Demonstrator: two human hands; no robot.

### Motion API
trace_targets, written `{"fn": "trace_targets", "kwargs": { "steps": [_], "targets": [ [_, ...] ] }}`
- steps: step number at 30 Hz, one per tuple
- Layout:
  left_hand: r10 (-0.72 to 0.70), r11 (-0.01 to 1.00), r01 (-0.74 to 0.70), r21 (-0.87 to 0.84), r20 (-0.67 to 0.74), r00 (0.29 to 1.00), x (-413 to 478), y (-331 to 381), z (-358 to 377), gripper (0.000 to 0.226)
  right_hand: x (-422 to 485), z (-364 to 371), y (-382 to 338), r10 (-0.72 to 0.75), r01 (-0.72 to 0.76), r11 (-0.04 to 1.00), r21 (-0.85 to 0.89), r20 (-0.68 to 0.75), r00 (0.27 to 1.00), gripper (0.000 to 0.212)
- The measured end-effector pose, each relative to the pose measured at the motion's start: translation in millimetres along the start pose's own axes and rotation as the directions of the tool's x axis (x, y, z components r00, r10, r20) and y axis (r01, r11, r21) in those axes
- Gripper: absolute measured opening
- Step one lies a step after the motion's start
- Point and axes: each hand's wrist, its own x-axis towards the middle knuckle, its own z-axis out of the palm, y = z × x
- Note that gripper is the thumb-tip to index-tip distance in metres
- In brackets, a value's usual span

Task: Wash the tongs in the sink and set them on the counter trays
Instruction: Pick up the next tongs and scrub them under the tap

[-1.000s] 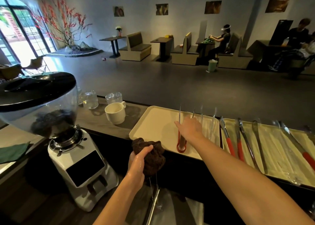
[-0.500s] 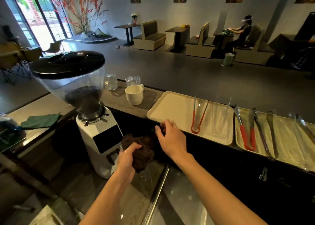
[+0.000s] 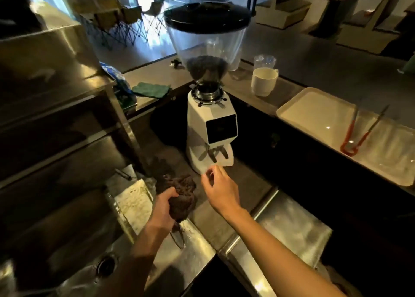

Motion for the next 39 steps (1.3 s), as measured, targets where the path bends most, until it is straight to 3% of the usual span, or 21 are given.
{"fn": "trace_targets", "kwargs": {
  "steps": [4,7,9,13,16,19,21,24,26,29,34,36,39],
  "targets": [
    [0.071,0.997,-0.069,-0.027,0.059,0.996,-13.1,-4.1,-38.2,0.017,-17.0,55.1,-0.1,0.013,-0.011,1.0,-0.014,0.175,0.985,0.024],
    [0.069,0.99,-0.058,-0.131,0.083,0.994,-21.2,-12.4,-65.1,0.02,-31.0,94.2,0.9,0.023,0.01,0.996,-0.094,0.339,0.94,0.029],
    [0.144,0.973,-0.104,-0.207,0.185,0.972,-19.6,-20.2,-82.6,0.027,-37.0,120.8,0.1,0.008,0.054,0.989,-0.14,0.407,0.913,0.031],
    [0.147,0.957,-0.097,-0.272,0.171,0.974,-8.3,-39.6,-116.7,0.015,-39.5,162.7,-8.3,0.084,0.053,0.965,-0.256,0.496,0.864,0.04],
    [0.155,0.924,-0.083,-0.374,0.169,0.973,-2.0,-53.9,-135.1,0.013,-40.2,182.5,-11.0,0.069,0.135,0.934,-0.332,0.537,0.841,0.046],
    [0.226,0.915,-0.17,-0.367,0.115,0.967,0.1,-60.3,-150.3,0.014,-35.4,196.7,-16.2,0.1,0.117,0.923,-0.368,0.519,0.849,0.05],
    [0.167,0.917,-0.119,-0.38,0.095,0.981,5.5,-61.8,-156.7,0.011,-32.8,203.9,-14.6,0.133,0.111,0.908,-0.405,0.529,0.838,0.055],
    [0.26,0.863,-0.14,-0.485,0.19,0.947,2.6,-69.9,-170.6,0.011,-32.9,215.2,-12.7,0.193,0.119,0.859,-0.498,0.531,0.825,0.058],
    [0.264,0.853,-0.19,-0.487,0.088,0.961,0.1,-73.3,-181.5,0.009,-37.1,223.1,-13.9,0.243,0.082,0.848,-0.523,0.522,0.818,0.057],
    [0.147,0.838,-0.113,-0.534,0.021,0.989,-11.4,-70.2,-188.3,0.027,-41.3,234.4,-12.8,0.244,0.016,0.9,-0.435,0.534,0.809,0.047],
    [0.15,0.817,-0.17,-0.552,-0.082,0.985,-23.8,-60.4,-225.0,0.036,-53.4,243.0,-43.1,0.133,0.065,0.94,-0.335,0.535,0.834,0.034],
    [0.164,0.838,-0.176,-0.516,-0.069,0.984,-28.3,-59.2,-249.4,0.038,-64.3,246.2,-55.1,0.051,0.08,0.972,-0.223,0.528,0.848,0.03],
    [0.268,0.831,-0.262,-0.491,-0.059,0.962,-42.2,-49.2,-279.2,0.036,-83.0,252.1,-74.8,-0.022,-0.007,0.999,0.045,0.623,0.782,0.024]
  ]
}}
